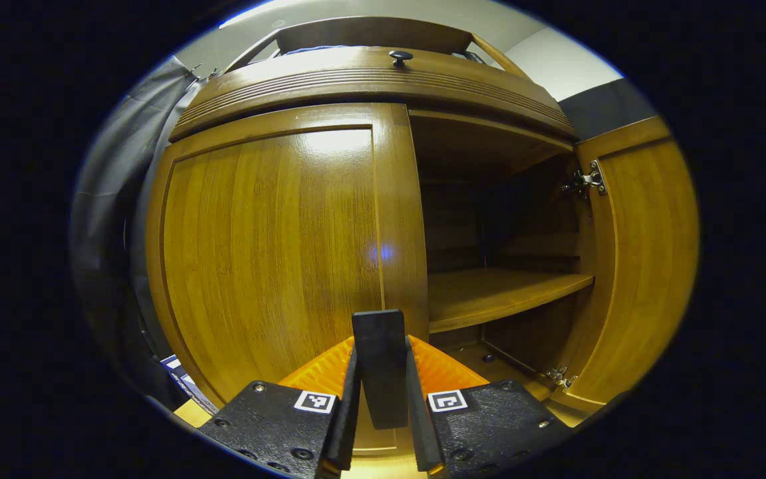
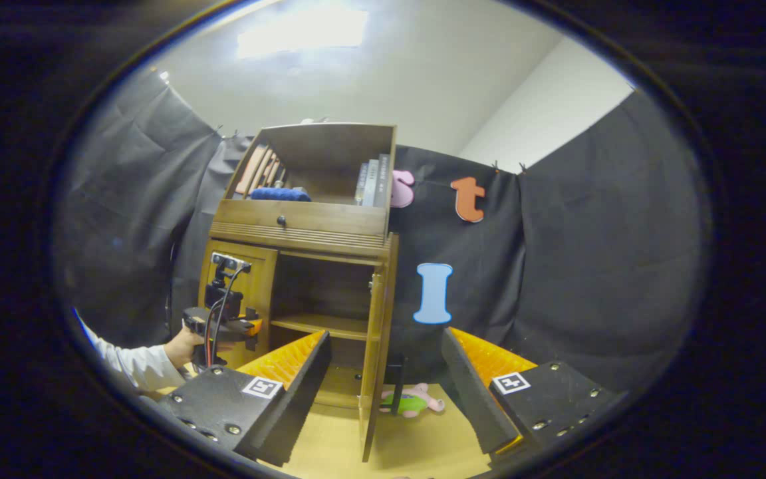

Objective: Open the right door of the double-door shoe cabinet with the right hand, and open the left door with the left hand.

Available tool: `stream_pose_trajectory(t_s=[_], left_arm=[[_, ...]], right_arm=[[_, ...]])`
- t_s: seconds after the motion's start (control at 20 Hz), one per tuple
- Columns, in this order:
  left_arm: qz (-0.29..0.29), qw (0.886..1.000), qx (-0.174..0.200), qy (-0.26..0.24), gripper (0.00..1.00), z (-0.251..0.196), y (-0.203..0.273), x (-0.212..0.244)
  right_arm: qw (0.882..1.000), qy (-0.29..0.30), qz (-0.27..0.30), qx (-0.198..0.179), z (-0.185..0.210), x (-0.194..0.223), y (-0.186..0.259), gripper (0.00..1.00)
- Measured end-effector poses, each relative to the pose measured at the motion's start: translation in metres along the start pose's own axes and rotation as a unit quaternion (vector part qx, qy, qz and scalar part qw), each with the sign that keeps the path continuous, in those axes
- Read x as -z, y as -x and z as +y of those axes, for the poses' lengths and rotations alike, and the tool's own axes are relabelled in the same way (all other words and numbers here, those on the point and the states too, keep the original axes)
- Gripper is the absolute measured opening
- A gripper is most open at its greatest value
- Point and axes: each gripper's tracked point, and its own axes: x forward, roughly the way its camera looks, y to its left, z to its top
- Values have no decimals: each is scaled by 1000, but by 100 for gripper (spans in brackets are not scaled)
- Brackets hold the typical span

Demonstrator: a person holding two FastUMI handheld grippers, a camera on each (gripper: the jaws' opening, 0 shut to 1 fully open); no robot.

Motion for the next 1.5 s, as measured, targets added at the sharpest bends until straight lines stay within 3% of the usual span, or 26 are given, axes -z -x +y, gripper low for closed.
stream_pose_trajectory(t_s=[0.2,0.5,0.8,1.5], left_arm=[[5,1000,8,1,34,2,6,2],[16,999,48,17,33,2,37,4],[36,994,91,41,34,8,79,8],[26,989,143,13,33,36,155,6]], right_arm=[[1000,-19,-9,-7,22,-19,1,95],[1000,2,28,4,36,-16,-4,95],[999,-14,46,-3,60,-13,-5,96],[999,-22,38,-20,82,-19,2,96]])
